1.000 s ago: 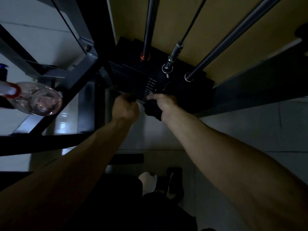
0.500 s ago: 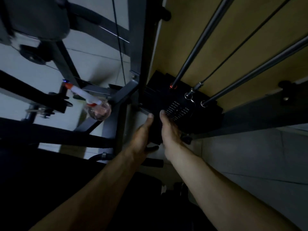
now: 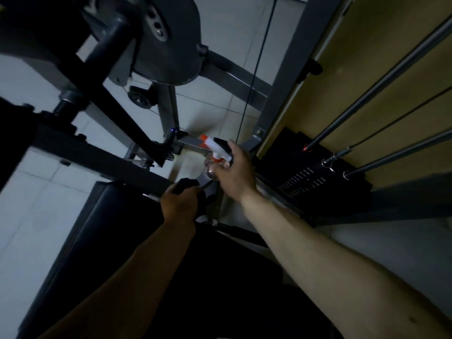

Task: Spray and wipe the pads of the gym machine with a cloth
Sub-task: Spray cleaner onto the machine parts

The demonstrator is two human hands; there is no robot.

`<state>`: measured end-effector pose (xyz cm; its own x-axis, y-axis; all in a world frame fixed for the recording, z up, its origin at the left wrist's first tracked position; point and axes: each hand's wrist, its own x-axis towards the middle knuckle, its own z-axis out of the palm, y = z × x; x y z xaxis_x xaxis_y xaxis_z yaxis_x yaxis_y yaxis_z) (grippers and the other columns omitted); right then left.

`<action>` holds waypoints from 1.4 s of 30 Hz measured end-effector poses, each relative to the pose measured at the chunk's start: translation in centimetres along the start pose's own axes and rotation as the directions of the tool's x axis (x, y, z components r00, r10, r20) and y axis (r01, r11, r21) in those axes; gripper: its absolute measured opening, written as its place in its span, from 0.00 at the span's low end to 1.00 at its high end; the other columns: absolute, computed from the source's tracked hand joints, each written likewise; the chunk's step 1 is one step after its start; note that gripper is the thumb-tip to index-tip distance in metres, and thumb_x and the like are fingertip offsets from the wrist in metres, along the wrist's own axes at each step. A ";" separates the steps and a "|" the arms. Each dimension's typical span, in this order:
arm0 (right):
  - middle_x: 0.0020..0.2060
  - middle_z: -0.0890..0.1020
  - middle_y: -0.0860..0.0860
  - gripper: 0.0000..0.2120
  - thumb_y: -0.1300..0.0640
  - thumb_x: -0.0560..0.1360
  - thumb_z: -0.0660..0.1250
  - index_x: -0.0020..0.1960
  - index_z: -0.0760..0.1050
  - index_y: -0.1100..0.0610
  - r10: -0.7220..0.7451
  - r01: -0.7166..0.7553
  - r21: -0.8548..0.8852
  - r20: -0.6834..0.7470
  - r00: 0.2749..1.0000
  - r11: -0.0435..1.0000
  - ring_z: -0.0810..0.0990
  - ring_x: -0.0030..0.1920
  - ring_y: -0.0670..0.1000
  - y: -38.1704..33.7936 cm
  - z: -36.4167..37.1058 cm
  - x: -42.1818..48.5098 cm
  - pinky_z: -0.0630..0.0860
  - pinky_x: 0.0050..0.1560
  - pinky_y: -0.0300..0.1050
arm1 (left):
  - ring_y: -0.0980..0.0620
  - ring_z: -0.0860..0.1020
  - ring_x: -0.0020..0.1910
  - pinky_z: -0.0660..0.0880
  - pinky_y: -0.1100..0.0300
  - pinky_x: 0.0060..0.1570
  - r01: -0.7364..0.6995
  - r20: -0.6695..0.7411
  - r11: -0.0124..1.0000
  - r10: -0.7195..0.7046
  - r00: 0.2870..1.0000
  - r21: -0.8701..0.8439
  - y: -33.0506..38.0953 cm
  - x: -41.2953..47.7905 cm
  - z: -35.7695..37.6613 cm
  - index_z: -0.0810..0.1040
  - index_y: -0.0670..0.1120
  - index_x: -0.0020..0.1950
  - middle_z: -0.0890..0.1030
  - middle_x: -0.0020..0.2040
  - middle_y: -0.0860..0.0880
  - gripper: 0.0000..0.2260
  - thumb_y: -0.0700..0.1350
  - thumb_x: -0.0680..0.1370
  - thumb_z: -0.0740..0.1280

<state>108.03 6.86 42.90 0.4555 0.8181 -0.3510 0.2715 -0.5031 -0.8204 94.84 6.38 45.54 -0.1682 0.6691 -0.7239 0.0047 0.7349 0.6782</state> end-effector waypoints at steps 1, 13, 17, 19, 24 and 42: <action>0.74 0.71 0.55 0.28 0.55 0.80 0.69 0.78 0.67 0.54 -0.020 0.020 -0.027 -0.014 1.000 0.999 0.71 0.72 0.55 -0.1 0.4 0.7 0.73 0.72 0.54 | 0.52 0.77 0.21 0.72 0.65 0.22 -0.005 0.000 1.000 0.005 1.000 -0.015 0.4 0.1 -0.3 0.84 0.43 0.45 0.81 0.36 0.42 0.06 0.32 0.75 0.72; 0.49 0.79 0.48 0.10 0.46 0.80 0.68 0.57 0.71 0.48 -0.107 0.103 -0.034 -0.165 0.980 0.994 0.80 0.48 0.51 -2.1 -4.2 -7.8 0.76 0.46 0.49 | 0.47 0.81 0.32 0.74 0.64 0.21 0.124 0.057 0.989 -0.119 0.991 -0.083 1.9 -5.5 -3.6 0.85 0.42 0.47 0.84 0.40 0.43 0.08 0.37 0.70 0.79; 0.48 0.82 0.58 0.17 0.40 0.80 0.67 0.60 0.71 0.52 -0.049 0.074 0.167 -0.145 0.988 0.983 0.82 0.45 0.59 -7.2 -9.5 -14.8 0.80 0.45 0.62 | 0.49 0.84 0.32 0.76 0.62 0.27 0.110 0.239 0.994 -0.110 0.965 0.013 3.6 -10.4 -4.8 0.86 0.41 0.50 0.86 0.43 0.41 0.11 0.41 0.70 0.78; 0.49 0.84 0.60 0.16 0.41 0.80 0.68 0.58 0.72 0.52 -0.065 0.106 0.275 -0.157 0.985 0.956 0.84 0.45 0.63 -9.9 -12.0 -17.1 0.80 0.43 0.66 | 0.50 0.83 0.29 0.75 0.62 0.25 0.119 0.283 0.993 -0.116 0.952 0.008 4.6 -12.6 -5.8 0.85 0.40 0.51 0.85 0.41 0.43 0.11 0.44 0.72 0.78; 0.48 0.82 0.55 0.13 0.44 0.78 0.73 0.55 0.72 0.47 -0.208 0.244 0.286 -0.152 0.966 0.926 0.85 0.43 0.51 -15.1 -15.7 -25.4 0.83 0.41 0.56 | 0.44 0.82 0.38 0.80 0.55 0.34 0.117 0.487 0.993 -0.090 0.869 -0.026 6.7 -20.9 -8.6 0.81 0.36 0.58 0.83 0.46 0.38 0.15 0.47 0.79 0.68; 0.59 0.81 0.47 0.30 0.38 0.76 0.70 0.70 0.74 0.55 -0.840 0.860 0.027 0.234 0.490 0.509 0.83 0.56 0.48 -13.9 -8.5 -49.6 0.79 0.57 0.40 | 0.49 0.85 0.36 0.80 0.59 0.34 -0.205 -0.186 0.973 0.184 0.965 -0.103 -4.5 -46.6 -32.3 0.85 0.44 0.53 0.87 0.39 0.45 0.07 0.42 0.76 0.76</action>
<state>88.89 -29.11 75.53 -0.2036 0.8884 0.4115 0.5071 0.4552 -0.7319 70.85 -31.66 80.27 -0.3449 0.7601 -0.5507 -0.0629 0.5666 0.8216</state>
